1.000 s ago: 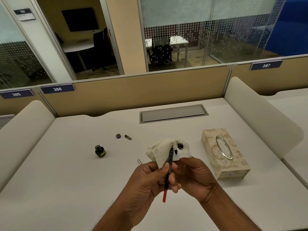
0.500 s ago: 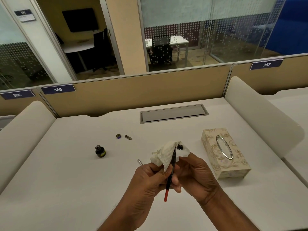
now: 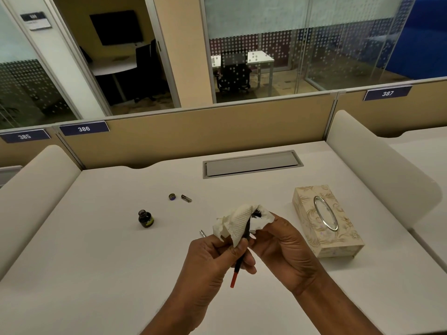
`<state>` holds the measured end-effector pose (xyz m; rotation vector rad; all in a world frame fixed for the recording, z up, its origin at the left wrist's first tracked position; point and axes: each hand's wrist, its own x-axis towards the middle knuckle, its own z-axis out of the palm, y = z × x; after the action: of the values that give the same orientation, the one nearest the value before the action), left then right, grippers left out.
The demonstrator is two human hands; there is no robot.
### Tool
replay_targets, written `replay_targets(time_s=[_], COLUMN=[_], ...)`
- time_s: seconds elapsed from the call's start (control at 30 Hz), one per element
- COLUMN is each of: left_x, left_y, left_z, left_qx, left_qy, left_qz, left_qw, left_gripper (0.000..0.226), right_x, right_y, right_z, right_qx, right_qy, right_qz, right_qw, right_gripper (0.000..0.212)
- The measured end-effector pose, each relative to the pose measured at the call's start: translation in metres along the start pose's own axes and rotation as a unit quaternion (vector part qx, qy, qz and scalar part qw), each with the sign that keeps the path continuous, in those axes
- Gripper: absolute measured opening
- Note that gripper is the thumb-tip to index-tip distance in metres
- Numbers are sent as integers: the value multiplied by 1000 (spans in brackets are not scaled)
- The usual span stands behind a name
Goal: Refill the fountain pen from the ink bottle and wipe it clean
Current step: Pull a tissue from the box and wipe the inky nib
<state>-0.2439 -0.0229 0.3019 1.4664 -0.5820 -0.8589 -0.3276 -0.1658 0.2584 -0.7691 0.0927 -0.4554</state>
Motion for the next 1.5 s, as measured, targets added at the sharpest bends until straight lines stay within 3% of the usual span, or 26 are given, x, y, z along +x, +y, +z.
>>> replay_targets(time_s=[0.33,0.57,0.77,0.93,1.2,1.5], left_x=[1,2,1,-1,-4,-5], left_y=[0,-3,-4,-4,-8,-15], left_z=[-2,-3,-3,-4,-7,-12], left_qx=[18,16,30,20,18,27], left_qy=[3,5,6,1,-4,2], left_qz=[-22,-35,-34,-36,-41,-36], left_qw=[1000,999,999,999,999,999], left_gripper=[34,35,37,34,30,21], right_x=[0,-1,-1,-3,-3,0], right_y=[6,5,0,9,9,13], right_z=[-2,-1,-1,-1,3,4], right_qx=[-13,-48,-103,-72,-59,49], right_qy=[31,25,21,63,66,90], right_qz=[10,19,17,-1,2,9], right_qw=[999,998,994,995,996,995], right_gripper=[27,42,37,35,42,32])
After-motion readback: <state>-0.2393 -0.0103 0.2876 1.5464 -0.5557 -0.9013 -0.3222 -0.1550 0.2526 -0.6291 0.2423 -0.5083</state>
